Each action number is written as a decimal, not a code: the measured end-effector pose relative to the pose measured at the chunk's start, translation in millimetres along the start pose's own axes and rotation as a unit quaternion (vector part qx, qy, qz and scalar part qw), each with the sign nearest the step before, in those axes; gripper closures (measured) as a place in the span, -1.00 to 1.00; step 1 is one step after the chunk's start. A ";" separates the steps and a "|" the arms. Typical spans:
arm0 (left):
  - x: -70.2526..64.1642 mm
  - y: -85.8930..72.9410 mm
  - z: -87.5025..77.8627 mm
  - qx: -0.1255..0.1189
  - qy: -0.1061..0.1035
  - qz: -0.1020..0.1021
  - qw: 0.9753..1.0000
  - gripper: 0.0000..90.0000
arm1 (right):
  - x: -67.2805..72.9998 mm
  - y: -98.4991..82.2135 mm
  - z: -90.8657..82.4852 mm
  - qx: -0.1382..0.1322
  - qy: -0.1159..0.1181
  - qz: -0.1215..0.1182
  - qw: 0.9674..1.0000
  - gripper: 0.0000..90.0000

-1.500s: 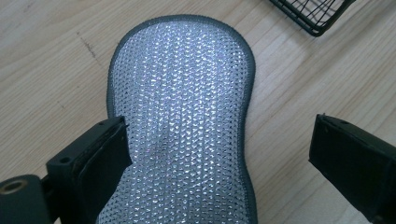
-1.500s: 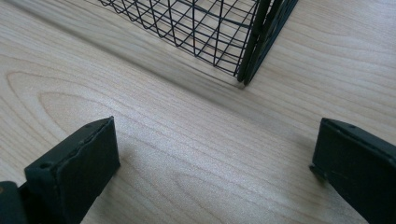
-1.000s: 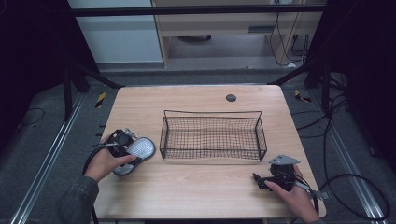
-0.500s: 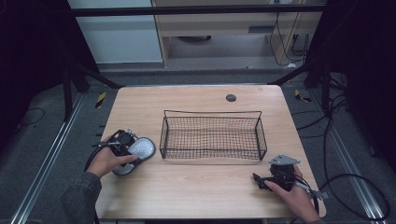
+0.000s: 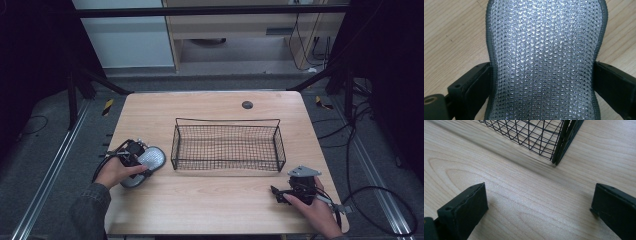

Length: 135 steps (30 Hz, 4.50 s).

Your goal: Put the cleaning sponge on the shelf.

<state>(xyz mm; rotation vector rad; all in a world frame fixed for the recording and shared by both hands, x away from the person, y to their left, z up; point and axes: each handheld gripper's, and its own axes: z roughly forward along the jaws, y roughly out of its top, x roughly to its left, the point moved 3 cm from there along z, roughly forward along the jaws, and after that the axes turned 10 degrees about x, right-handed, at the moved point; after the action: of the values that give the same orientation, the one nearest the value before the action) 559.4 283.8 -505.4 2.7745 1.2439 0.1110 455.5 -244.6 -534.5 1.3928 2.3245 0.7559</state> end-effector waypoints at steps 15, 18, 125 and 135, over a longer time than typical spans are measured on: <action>1.8 -0.3 -0.5 -0.004 -0.005 0.003 1.000 -0.81 | 0.3 -0.2 -0.2 0.000 0.001 -0.001 1.000 -0.99; -0.6 -1.9 -2.1 -0.010 -0.003 0.005 1.000 -0.74 | 0.4 -0.2 -0.1 0.000 0.001 -0.001 1.000 -0.99; -73.0 91.6 -181.5 -0.142 0.144 0.193 0.960 -0.66 | -0.1 0.2 0.3 0.002 0.001 -0.004 1.000 -0.99; -89.4 108.4 -180.9 -0.141 0.145 0.214 0.956 -0.66 | -0.4 0.2 0.5 0.000 0.000 -0.007 1.000 -0.99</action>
<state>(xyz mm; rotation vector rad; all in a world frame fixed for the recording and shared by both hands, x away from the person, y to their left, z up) 560.9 156.1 -315.3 2.7802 0.5810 0.6914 456.1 -244.7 -534.9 1.3748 2.3330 0.7509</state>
